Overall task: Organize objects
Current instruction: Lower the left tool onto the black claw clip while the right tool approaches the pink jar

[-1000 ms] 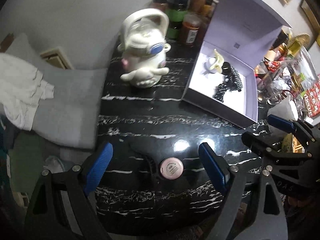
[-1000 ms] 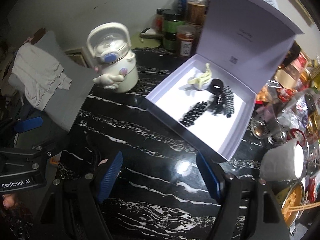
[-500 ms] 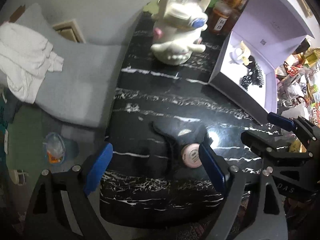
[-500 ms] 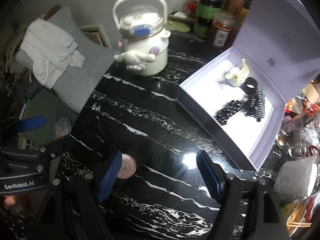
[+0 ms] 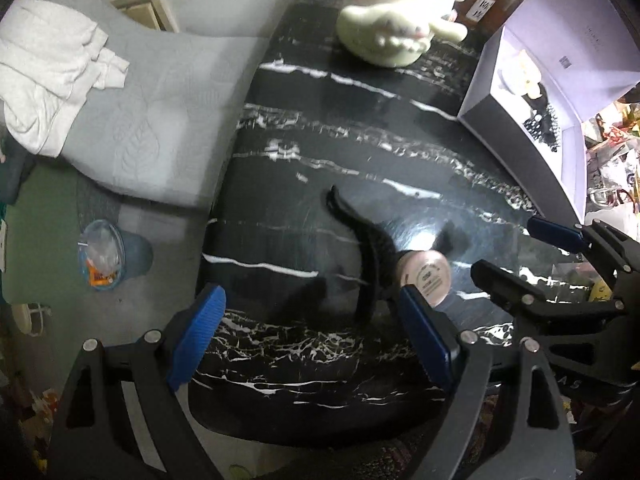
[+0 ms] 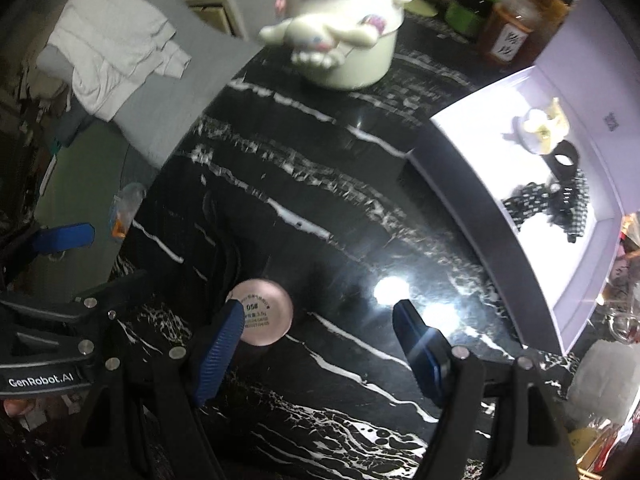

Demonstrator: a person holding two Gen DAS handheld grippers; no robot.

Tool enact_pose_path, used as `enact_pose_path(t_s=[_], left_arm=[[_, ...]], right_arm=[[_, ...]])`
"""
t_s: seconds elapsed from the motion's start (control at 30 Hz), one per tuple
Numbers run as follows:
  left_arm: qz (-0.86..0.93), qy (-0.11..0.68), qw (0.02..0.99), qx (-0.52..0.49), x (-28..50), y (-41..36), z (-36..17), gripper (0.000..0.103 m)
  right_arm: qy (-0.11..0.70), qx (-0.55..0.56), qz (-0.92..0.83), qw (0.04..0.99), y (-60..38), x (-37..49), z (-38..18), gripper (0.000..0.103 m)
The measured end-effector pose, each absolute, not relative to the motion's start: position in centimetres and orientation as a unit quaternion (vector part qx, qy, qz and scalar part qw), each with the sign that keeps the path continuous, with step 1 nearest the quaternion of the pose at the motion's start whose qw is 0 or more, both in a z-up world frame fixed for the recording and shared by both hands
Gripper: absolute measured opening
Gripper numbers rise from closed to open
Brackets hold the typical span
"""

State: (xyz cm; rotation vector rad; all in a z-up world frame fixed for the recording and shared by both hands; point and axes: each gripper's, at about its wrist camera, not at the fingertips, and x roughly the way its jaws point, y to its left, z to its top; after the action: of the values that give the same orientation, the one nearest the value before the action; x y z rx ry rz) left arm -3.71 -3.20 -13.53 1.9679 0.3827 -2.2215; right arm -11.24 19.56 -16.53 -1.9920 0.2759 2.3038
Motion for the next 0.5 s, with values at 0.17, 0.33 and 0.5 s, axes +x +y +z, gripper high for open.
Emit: enact_pose_path(t_s=[0.17,0.33,0.5], left_arm=[[-0.730,0.132,0.083,0.665,-3.3,-3.6,-14.7,0.087],[-0.721,0.135,0.093,0.673,-3.0,-4.0,-15.4,0.087],[-0.715,0.141,0.104,0.677,-2.7,-4.6,-15.8,0.087]], right_arm=[[0.091,-0.663,0.743,0.017,18.9,-11.4,-17.9,0.078],[0.086,-0.674,0.734,-0.006,18.1,-12.0,-18.9,0.078],[0.084,-0.683,0.725,-0.033,17.3,-12.5,-20.2,0.078]])
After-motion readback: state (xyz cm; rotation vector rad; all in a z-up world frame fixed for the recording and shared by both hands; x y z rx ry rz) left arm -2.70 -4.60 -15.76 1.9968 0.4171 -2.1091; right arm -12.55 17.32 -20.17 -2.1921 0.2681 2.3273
